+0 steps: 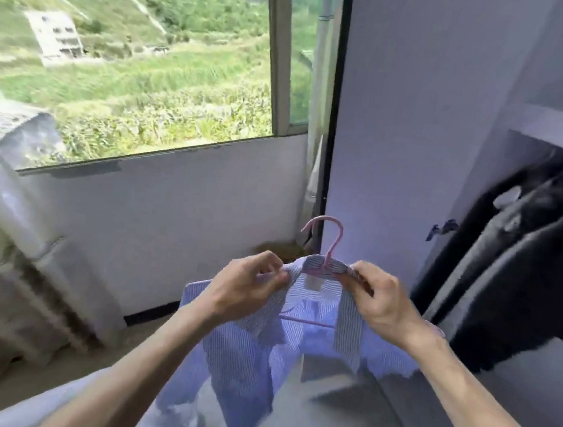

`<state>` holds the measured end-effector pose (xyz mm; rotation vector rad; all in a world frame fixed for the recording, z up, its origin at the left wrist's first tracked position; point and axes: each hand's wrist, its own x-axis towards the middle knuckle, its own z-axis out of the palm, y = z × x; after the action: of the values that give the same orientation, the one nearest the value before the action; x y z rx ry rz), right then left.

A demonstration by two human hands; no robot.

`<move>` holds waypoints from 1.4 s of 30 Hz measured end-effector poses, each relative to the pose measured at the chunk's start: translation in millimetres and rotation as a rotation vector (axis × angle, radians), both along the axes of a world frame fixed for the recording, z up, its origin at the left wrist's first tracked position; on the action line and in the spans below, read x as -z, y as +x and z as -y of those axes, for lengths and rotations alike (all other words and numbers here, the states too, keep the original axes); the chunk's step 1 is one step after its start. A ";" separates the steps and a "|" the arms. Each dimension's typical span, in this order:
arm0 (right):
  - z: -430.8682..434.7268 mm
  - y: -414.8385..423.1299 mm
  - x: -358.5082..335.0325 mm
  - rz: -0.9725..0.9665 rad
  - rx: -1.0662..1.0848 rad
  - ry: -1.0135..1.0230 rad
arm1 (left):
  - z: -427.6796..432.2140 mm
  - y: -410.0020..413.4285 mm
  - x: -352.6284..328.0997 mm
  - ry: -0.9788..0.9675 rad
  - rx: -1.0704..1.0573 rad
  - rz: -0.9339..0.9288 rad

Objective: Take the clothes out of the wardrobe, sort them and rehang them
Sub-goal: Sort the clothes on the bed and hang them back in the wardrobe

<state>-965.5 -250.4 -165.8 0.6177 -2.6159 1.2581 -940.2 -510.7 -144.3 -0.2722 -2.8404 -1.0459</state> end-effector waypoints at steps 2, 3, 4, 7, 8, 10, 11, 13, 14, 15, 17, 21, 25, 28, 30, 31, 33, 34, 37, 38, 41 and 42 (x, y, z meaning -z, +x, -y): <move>-11.5 3.4 -6.3 0.015 0.041 -0.018 | -23.6 -15.7 -7.4 0.006 0.148 -0.045; -17.3 4.2 -9.7 0.025 0.064 -0.021 | -36.4 -23.0 -12.7 0.016 0.205 -0.071; -22.6 4.2 -12.7 0.032 0.088 -0.025 | -49.0 -30.5 -18.6 0.020 0.241 -0.099; -38.9 7.1 -20.0 0.025 0.189 -0.035 | -83.2 -51.9 -30.6 0.022 0.325 -0.181; -44.8 9.6 -22.1 0.019 0.230 -0.035 | -93.1 -57.3 -33.4 0.013 0.353 -0.193; -57.6 16.8 -25.3 0.007 0.301 -0.040 | -112.5 -64.0 -37.3 0.014 0.421 -0.236; -63.8 21.9 -26.5 0.004 0.332 -0.042 | -121.9 -65.7 -37.8 0.035 0.461 -0.255; -76.0 34.6 -28.5 -0.004 0.389 -0.044 | -142.3 -66.3 -37.9 0.068 0.531 -0.266; -82.2 42.0 -29.1 -0.011 0.417 -0.049 | -152.6 -66.6 -36.5 0.070 0.558 -0.264; -88.9 49.9 -30.0 -0.021 0.454 -0.045 | -162.8 -66.8 -34.6 0.079 0.577 -0.259; -104.8 66.5 -31.0 -0.030 0.546 0.019 | -181.9 -67.4 -31.3 0.129 0.606 -0.231; -154.0 110.6 -13.9 -0.009 0.775 0.389 | -218.8 -65.8 -29.8 0.234 0.685 -0.170; -191.5 168.3 2.6 0.049 0.908 0.583 | -257.3 -63.4 -25.6 0.299 0.726 -0.115; -199.0 208.5 0.3 0.200 0.940 0.596 | -286.5 -60.5 -18.0 0.343 0.753 -0.038; -200.0 229.4 -2.4 0.373 0.940 0.512 | -304.0 -56.1 -16.0 0.337 0.773 -0.004; -198.7 236.7 -4.0 0.453 0.928 0.453 | -312.2 -53.5 -15.2 0.326 0.790 0.013; -196.1 246.3 -4.3 0.565 0.887 0.357 | -327.3 -46.7 -14.4 0.299 0.821 0.031; -193.9 248.5 -5.0 0.596 0.871 0.323 | -334.1 -44.3 -13.0 0.285 0.830 0.030; -186.5 249.7 1.3 0.635 0.861 0.174 | -351.2 -39.2 -13.3 0.265 0.869 0.064; -182.4 248.6 6.1 0.643 0.856 0.096 | -356.3 -41.1 -12.0 0.217 0.908 0.090; -170.9 241.9 26.6 0.640 0.867 -0.135 | -365.3 -58.9 -0.5 -0.158 1.014 0.066; -168.5 238.9 33.9 0.624 0.881 -0.198 | -364.6 -66.4 4.3 -0.266 1.022 0.047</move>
<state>-726.6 -81.9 -199.7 -1.0118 -2.5661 1.4607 -1006.6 -146.0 -148.6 -1.8567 -2.8226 -0.7173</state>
